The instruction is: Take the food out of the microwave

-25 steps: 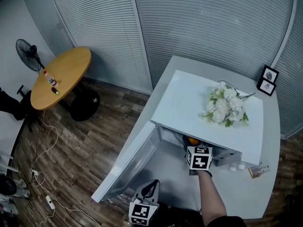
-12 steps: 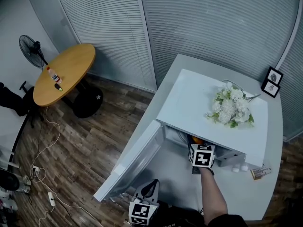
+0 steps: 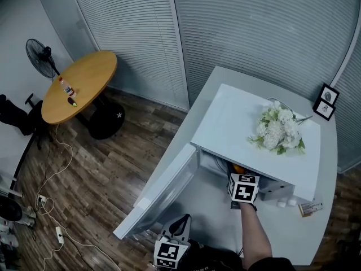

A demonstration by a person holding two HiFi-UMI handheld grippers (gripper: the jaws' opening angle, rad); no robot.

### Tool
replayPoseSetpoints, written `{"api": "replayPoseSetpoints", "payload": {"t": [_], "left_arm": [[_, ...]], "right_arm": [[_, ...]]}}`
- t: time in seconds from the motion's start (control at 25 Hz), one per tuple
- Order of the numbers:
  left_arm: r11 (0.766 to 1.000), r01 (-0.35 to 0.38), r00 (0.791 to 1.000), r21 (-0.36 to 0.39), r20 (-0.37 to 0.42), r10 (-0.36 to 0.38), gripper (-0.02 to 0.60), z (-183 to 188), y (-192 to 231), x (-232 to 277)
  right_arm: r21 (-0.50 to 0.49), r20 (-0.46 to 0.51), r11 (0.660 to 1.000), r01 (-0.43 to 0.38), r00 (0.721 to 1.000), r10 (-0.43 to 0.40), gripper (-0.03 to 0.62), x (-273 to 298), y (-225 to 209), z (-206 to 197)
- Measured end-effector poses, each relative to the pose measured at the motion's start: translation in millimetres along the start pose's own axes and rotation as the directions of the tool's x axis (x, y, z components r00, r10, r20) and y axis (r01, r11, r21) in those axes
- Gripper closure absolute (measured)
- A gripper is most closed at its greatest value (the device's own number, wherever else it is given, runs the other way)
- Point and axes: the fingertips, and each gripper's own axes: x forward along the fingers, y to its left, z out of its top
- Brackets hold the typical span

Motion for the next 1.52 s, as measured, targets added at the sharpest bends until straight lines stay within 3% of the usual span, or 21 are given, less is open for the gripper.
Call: {"api": "replayPoseSetpoints", "payload": {"t": [0.44,0.68,1.52], "left_arm": [[0.999,0.034,0.999,-0.011,0.042,-0.033,0.575,8.2,-7.0,0.7],[0.995,0.094,0.995,-0.015,0.039,-0.094,0.575,5.5,-20.4,0.8],[0.971,0.234,0.971,0.055,0.045,-0.236,0.575,7.0,-58.7,-4.1]], "right_arm": [[-0.037,0.034,0.999,0.006,0.999,-0.005,0.263,-28.0,1.2,5.9],[-0.097,0.069,0.995,-0.011,0.997,0.018,0.263,-51.0,9.6,5.4],[-0.084,0.118,0.996,0.028,0.993,-0.018,0.263,-130.7,16.1,-18.3]]}}
